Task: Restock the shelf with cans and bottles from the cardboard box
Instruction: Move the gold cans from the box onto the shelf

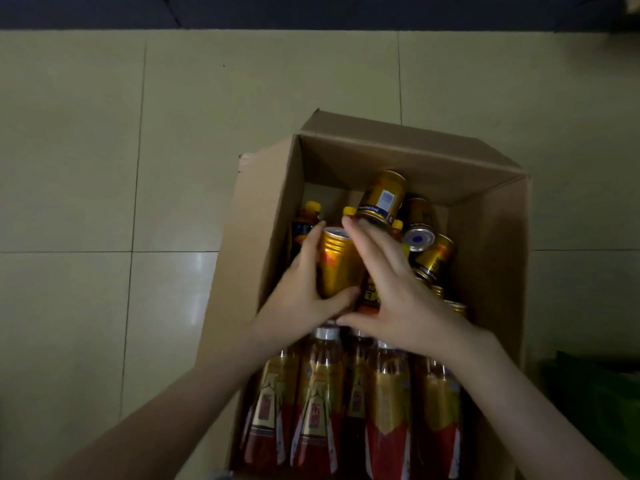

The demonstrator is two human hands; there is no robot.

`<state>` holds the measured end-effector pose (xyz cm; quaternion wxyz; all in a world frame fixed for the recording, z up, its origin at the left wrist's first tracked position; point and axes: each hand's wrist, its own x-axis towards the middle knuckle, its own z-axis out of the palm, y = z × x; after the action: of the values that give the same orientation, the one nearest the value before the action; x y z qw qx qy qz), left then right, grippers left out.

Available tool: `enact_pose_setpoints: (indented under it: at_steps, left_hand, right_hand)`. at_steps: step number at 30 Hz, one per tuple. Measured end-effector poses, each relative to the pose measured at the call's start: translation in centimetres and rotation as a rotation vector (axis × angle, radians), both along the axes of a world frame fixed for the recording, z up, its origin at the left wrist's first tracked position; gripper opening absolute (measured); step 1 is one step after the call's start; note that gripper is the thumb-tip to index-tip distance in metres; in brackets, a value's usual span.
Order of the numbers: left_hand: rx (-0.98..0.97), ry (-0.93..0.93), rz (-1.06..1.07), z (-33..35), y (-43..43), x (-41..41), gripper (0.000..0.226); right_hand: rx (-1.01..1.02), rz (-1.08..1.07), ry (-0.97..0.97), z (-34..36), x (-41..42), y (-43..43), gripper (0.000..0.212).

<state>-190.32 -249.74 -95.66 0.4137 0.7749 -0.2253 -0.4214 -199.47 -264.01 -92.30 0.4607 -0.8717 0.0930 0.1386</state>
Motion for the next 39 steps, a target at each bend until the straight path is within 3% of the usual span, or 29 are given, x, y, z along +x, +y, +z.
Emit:
enact_pose_setpoints:
  at_steps: [2,4,6,9,13,16,19,23,25,27,33,39]
  left_hand:
    - [0.044,-0.008,0.092,0.2,2.2,1.0,0.095]
    - [0.031,0.046,0.237,0.4,3.5,1.5,0.090]
    - [0.028,0.050,0.350,0.6,3.7,1.6,0.089]
    - [0.030,0.072,0.417,0.6,3.1,1.8,0.090]
    - [0.021,0.159,0.479,2.4,3.7,2.7,0.095]
    - [0.032,0.211,0.533,6.7,4.7,3.0,0.091]
    - [0.027,0.261,0.532,13.6,5.1,3.0,0.061]
    - [-0.052,0.333,0.504,25.4,4.3,2.5,0.055]
    - [-0.107,0.353,0.487,31.6,3.5,2.1,0.056]
    - [-0.161,0.376,0.409,37.5,2.7,1.6,0.054]
    - [-0.299,0.430,0.076,52.8,0.7,-1.4,0.089]
    - [-0.395,0.558,-0.282,64.6,0.9,-8.4,0.084]
  right_hand:
    - [0.044,-0.193,-0.040,-1.0,1.6,-1.0,0.093]
    - [-0.031,-0.537,-0.030,-4.0,3.9,-2.4,0.074]
    - [-0.139,-0.738,0.186,-7.7,6.8,-3.3,0.076]
    - [-0.232,-0.816,0.397,-11.7,10.1,-3.5,0.082]
    - [-0.328,-0.749,0.358,-9.5,9.2,-2.0,0.090]
    - [-0.370,-0.697,0.173,-2.8,6.3,0.5,0.096]
    - [-0.224,-0.769,-0.026,6.8,3.9,3.4,0.097]
    - [0.536,-1.212,-0.022,22.0,1.8,5.6,0.085]
    - [0.798,-1.308,0.020,29.3,0.5,6.1,0.076]
    - [0.850,-1.341,-0.014,36.0,-1.3,6.3,0.074]
    - [0.794,-1.287,-0.213,53.2,-7.8,7.4,0.079]
    - [0.868,-1.321,-0.476,66.0,-17.1,11.5,0.070]
